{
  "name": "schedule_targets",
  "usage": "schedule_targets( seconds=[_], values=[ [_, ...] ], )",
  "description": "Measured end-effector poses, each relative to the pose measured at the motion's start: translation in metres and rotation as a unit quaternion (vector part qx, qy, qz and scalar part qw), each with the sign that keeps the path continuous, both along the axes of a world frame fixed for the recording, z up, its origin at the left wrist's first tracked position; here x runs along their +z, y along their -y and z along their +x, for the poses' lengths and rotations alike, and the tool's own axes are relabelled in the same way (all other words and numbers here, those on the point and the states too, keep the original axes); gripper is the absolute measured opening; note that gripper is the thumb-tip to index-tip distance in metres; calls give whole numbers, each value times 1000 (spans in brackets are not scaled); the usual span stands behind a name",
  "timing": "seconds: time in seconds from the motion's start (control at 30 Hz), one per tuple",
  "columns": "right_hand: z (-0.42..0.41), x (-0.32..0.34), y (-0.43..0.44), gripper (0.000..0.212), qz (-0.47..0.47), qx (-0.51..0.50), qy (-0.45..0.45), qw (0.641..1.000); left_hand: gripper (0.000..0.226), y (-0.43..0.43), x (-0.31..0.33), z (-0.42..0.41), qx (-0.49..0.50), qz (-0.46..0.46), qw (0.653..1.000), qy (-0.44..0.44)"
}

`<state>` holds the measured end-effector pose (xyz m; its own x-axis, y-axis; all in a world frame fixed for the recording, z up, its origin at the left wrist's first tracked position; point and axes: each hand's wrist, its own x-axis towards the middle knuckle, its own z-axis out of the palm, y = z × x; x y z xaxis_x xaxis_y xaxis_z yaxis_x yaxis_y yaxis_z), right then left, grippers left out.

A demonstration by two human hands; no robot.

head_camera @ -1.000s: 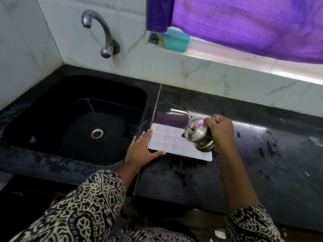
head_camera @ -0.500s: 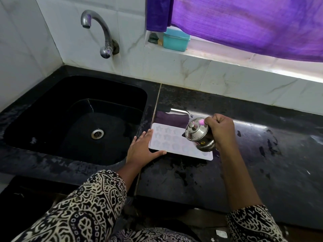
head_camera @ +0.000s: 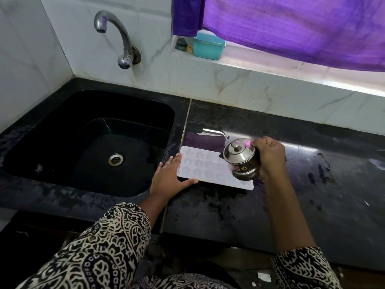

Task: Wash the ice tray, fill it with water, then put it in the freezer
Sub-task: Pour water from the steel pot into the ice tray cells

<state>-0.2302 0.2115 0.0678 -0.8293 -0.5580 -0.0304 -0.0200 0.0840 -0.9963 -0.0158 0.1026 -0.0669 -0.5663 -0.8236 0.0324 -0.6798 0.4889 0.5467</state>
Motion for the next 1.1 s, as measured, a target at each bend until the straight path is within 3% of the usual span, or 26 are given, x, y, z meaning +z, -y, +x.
schedule_targets(
  seconds=[0.2,0.63,1.1],
  values=[
    [-5,-2,-11,36,-41,-30,31,998,107,0,-1,0,3,-4,1000,-1],
    [-8,-4,-22,38,60,-6,-132,989,110,0,0,0,-3,-8,1000,10],
    [-18,5,-19,39,86,17,-184,979,106,0,0,-1,1,-8,1000,14]
  ],
)
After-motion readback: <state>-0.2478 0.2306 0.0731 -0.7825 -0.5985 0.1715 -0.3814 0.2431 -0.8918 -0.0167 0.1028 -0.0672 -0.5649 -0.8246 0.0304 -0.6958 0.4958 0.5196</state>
